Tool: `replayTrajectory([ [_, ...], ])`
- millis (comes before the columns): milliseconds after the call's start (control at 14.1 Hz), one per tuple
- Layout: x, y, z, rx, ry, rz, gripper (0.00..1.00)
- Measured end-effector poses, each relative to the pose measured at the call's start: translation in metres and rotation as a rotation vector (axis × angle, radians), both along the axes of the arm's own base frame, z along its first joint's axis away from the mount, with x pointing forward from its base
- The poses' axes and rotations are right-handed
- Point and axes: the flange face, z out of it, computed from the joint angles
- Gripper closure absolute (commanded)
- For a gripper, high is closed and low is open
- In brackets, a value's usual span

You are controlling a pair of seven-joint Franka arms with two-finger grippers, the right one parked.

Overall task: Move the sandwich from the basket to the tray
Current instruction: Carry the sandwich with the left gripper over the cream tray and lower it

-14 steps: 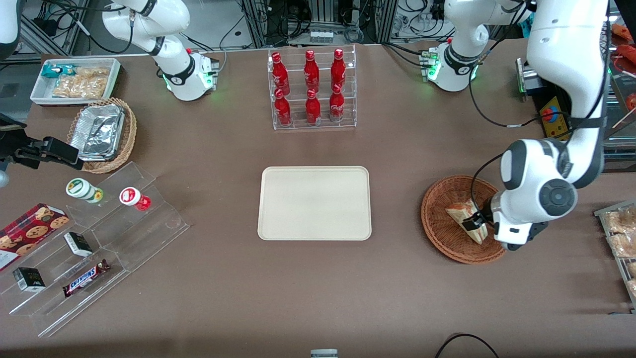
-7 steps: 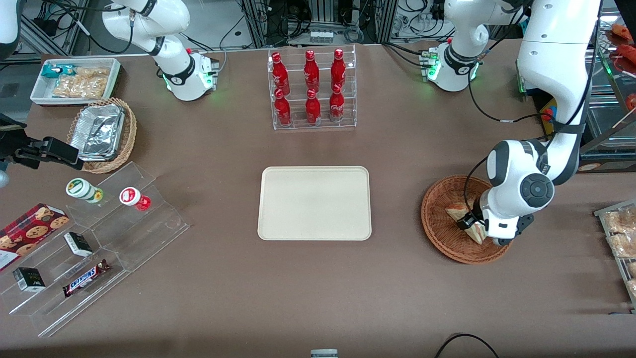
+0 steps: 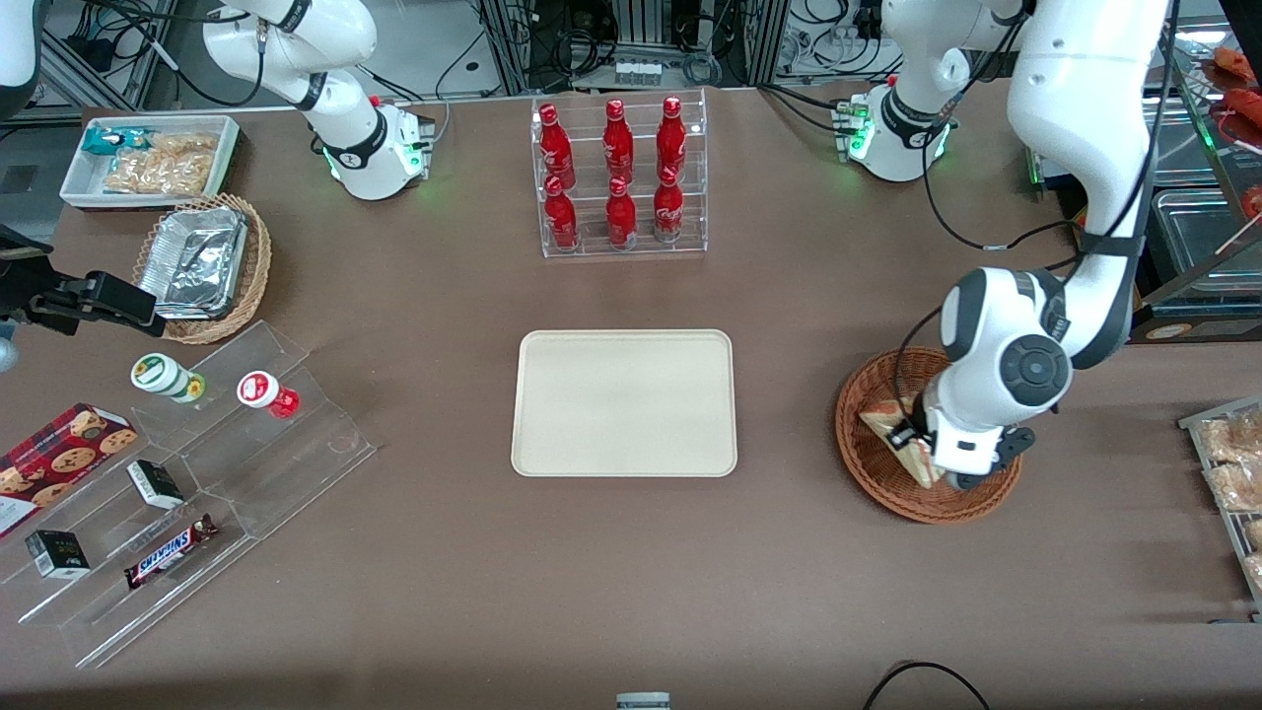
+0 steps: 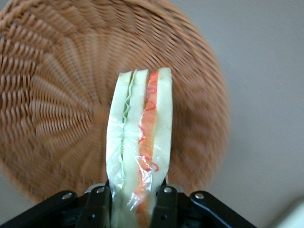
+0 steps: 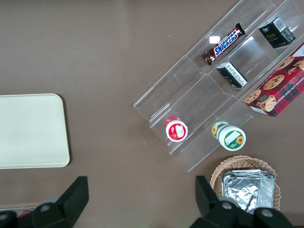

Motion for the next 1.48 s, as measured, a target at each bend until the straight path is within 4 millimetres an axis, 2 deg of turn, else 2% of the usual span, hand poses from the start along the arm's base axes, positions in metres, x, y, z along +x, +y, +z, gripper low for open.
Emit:
replayTrajectory([
  [141,-0.007,-0.057,0.042,0.004,0.016,-0.084,0.67],
  [283,-0.022,-0.123,0.062,-0.002,0.0,-0.179,0.64],
  [354,-0.031,-0.157,0.061,-0.005,-0.006,-0.224,0.64],
  [495,-0.049,-0.226,0.047,-0.008,-0.012,-0.288,0.64],
  [707,-0.066,-0.3,0.012,-0.009,-0.01,-0.366,0.65],
  [1061,-0.097,-0.378,-0.051,-0.089,-0.041,-0.461,0.65],
  [1273,-0.114,-0.399,-0.084,-0.117,-0.042,-0.506,0.64],
  [1343,-0.116,-0.402,-0.088,-0.12,-0.046,-0.515,0.56],
  [1414,-0.115,-0.402,-0.087,-0.123,-0.049,-0.519,0.41],
  [1485,-0.114,-0.403,-0.086,-0.125,-0.052,-0.522,0.15],
])
